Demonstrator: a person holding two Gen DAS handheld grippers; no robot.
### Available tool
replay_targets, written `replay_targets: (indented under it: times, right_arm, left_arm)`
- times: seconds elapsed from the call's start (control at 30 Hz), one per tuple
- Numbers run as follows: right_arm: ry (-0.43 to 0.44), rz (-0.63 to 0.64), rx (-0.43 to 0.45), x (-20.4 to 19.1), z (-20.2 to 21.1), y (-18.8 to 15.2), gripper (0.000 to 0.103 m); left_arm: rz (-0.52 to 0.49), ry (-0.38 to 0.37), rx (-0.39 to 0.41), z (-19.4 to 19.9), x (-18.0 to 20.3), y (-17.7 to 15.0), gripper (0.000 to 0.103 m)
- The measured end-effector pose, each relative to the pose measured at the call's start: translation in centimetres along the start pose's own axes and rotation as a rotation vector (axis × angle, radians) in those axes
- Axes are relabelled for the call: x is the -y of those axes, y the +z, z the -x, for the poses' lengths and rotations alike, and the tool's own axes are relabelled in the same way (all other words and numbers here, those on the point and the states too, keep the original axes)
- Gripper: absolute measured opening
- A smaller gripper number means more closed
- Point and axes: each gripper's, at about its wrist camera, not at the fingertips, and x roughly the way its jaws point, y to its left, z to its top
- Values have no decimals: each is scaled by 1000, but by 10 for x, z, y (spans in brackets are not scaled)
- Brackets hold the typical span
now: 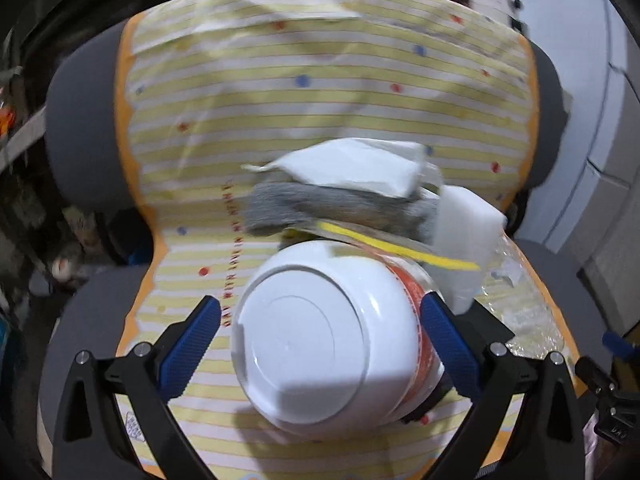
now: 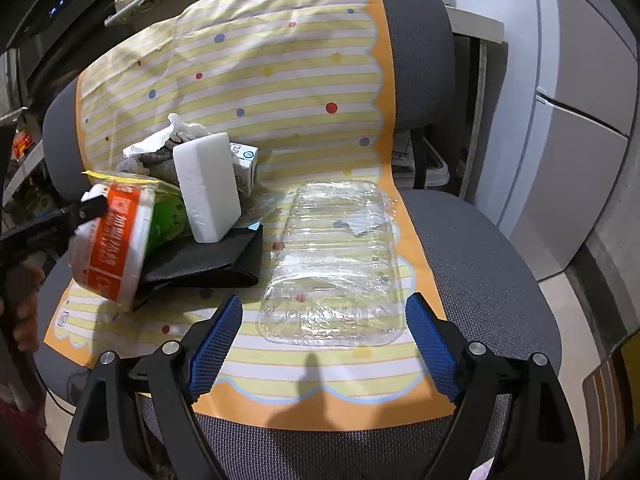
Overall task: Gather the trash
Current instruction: 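Reach the left gripper to the white bowl and grasp its rim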
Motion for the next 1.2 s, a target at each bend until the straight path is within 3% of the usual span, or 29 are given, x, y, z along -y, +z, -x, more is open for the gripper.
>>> replay_targets:
  times: [0.33, 0.43, 0.6, 0.77, 0.9, 1.03, 1.1, 1.2]
  right_arm:
    - [14, 48, -15, -33, 0, 0, 84]
    - [22, 73, -18, -47, 1, -1, 84]
    - [26, 99, -13, -67, 4, 3, 85]
    - [26, 109, -15, -76, 4, 5, 85]
    - [23, 107, -21, -76, 3, 3, 85]
    - [21, 98, -20, -75, 2, 3, 85]
    - [22, 95, -16, -74, 3, 2, 85]
    - [21, 94, -15, -71, 5, 1, 85]
  left_arm:
    - [228, 165, -20, 25, -130, -35, 97]
    - [272, 175, -43, 23, -160, -51, 95]
    - [126, 118, 7, 28, -151, -62, 95]
    - [-91, 142, 20, 25, -112, -74, 96]
    - [-154, 159, 19, 16, -95, -83, 96]
    - [-187, 244, 33, 0, -87, -81, 95]
    - [-206, 284, 33, -9, -84, -76, 90]
    - [-219, 343, 51, -16, -85, -69, 73]
